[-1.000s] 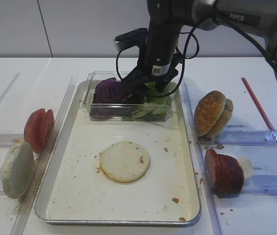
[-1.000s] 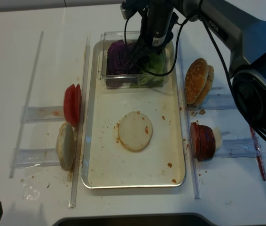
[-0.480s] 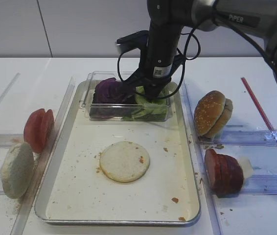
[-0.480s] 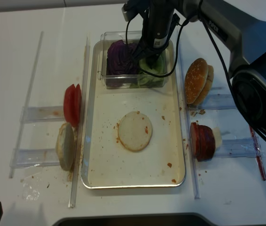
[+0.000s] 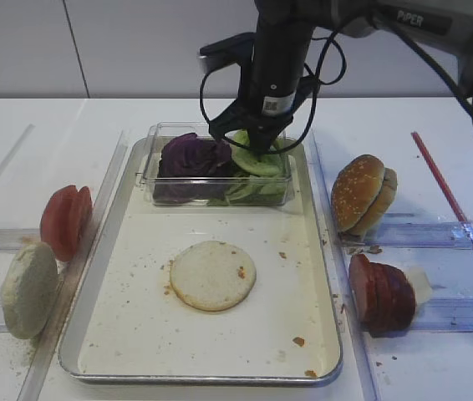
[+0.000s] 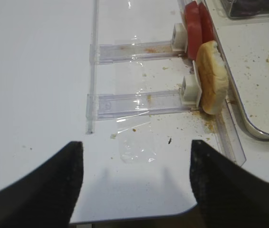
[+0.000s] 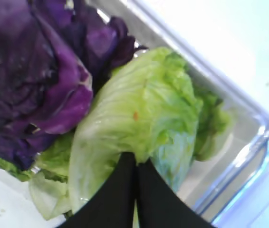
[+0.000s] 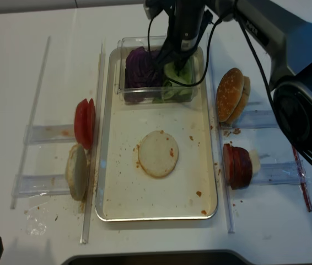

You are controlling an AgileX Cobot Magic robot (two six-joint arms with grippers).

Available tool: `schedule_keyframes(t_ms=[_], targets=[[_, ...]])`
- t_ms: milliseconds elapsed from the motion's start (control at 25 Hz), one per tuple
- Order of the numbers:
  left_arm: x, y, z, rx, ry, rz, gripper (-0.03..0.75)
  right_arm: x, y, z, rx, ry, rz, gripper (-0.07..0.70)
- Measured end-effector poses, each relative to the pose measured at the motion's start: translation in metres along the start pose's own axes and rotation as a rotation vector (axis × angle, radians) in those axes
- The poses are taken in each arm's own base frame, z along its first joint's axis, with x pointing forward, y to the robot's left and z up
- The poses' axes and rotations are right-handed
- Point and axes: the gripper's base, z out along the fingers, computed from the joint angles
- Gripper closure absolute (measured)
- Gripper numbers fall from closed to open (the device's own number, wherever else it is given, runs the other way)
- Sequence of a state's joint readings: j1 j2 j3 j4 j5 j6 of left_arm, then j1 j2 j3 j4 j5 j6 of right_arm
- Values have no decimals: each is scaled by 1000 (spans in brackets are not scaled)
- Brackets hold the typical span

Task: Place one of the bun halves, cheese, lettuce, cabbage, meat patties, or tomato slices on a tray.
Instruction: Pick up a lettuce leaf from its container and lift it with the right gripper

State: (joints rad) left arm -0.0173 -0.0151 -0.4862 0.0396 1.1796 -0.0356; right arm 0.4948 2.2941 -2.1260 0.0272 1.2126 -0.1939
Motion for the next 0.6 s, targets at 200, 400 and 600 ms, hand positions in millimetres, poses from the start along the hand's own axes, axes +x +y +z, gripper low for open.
schedule_keyframes(t_ms=[200,400,600], targets=[[0,0,0,0,0,0,277,-9,-1,-22,9,-59,12,619],[0,0,0,0,0,0,277,-12,0,-34,-1,-91,20,619],[0,0,0,0,0,0,277,-12,3,-57,-22,-135,26,620]])
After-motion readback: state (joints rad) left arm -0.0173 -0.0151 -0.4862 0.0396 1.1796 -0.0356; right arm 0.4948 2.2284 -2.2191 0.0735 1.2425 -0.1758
